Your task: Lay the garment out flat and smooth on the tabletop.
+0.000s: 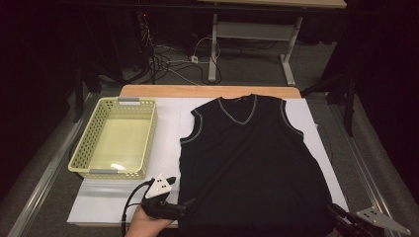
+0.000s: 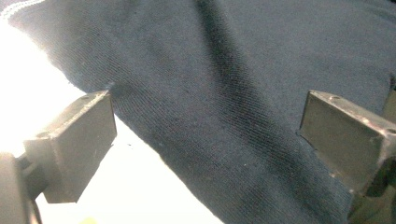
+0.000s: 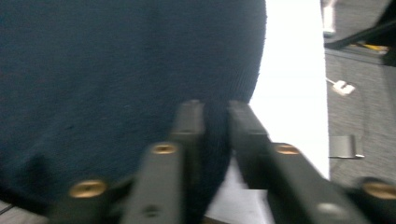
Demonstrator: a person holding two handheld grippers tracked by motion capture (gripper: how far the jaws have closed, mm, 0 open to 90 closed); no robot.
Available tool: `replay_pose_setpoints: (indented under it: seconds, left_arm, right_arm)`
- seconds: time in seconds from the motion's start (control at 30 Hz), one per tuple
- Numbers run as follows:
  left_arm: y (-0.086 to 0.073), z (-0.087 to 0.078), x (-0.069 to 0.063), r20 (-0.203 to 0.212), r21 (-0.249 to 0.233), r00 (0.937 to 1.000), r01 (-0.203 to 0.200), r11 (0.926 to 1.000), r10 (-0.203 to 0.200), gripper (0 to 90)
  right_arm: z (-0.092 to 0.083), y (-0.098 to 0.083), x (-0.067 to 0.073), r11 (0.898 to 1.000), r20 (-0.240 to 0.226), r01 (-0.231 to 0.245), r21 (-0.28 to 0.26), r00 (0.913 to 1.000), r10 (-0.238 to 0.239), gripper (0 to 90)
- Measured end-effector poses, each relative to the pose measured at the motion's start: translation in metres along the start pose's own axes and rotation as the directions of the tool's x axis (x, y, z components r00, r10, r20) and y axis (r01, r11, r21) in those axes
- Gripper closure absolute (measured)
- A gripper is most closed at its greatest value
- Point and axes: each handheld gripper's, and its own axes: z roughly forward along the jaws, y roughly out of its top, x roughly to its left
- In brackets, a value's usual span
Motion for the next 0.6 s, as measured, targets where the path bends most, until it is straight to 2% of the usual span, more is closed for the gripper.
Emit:
replay_pose_setpoints:
  seconds: [0.07,0.23,0.4,0.6]
  left_arm:
    - [0.001,0.001,-0.001,0.005,0.002,1.0000,-0.005,1.0000,0.005,3.7]
    - [0.006,0.006,-0.003,0.018,0.001,0.9997,-0.019,0.9998,0.019,3.7]
    - [0.012,0.014,-0.005,0.040,0.008,0.9988,-0.028,0.9996,0.028,3.7]
    - [0.016,0.022,-0.007,0.033,0.028,0.9984,-0.047,0.9985,0.046,3.8]
  right_arm:
    - [-0.001,-0.001,0.001,1.000,-0.017,0.007,-0.005,0.9998,-0.007,85.2]
    - [-0.010,-0.003,0.003,0.999,0.016,0.039,-0.015,0.9991,-0.039,87.4]
    - [-0.025,-0.008,-0.001,0.999,0.040,0.029,-0.020,0.9988,-0.029,88.2]
    - [-0.039,-0.020,-0.013,1.000,0.076,-0.004,-0.022,0.9971,0.006,88.3]
